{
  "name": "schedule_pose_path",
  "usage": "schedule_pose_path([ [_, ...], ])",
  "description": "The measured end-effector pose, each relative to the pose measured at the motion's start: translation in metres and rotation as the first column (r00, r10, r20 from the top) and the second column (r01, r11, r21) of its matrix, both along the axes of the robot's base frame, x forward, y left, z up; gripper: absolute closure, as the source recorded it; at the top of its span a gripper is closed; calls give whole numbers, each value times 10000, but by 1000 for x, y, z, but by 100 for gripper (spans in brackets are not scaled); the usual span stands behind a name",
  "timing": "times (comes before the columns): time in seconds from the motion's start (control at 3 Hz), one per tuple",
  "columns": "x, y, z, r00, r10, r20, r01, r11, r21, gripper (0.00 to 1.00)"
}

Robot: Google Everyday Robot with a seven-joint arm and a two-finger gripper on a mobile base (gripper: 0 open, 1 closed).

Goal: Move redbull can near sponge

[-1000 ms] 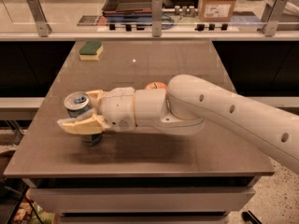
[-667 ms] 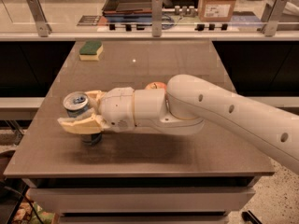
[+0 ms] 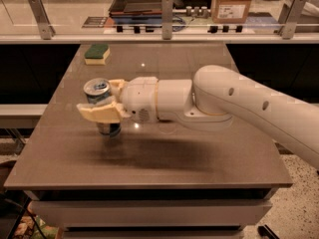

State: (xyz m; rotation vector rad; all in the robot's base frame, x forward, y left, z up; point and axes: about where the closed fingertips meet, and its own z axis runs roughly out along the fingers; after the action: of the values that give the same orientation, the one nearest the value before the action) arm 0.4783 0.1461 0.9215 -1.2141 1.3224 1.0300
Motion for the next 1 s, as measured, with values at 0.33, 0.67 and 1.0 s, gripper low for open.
schedule_pose_path([
  [0.33, 30, -28, 20, 9907, -1357, -68, 1359, 9902, 318, 100],
  [0.67, 66, -63, 46, 9561, -2907, 385, 2869, 9545, 815, 100],
  [1.0, 101, -94, 66, 9135, -3923, 1083, 3822, 9183, 1029, 100],
])
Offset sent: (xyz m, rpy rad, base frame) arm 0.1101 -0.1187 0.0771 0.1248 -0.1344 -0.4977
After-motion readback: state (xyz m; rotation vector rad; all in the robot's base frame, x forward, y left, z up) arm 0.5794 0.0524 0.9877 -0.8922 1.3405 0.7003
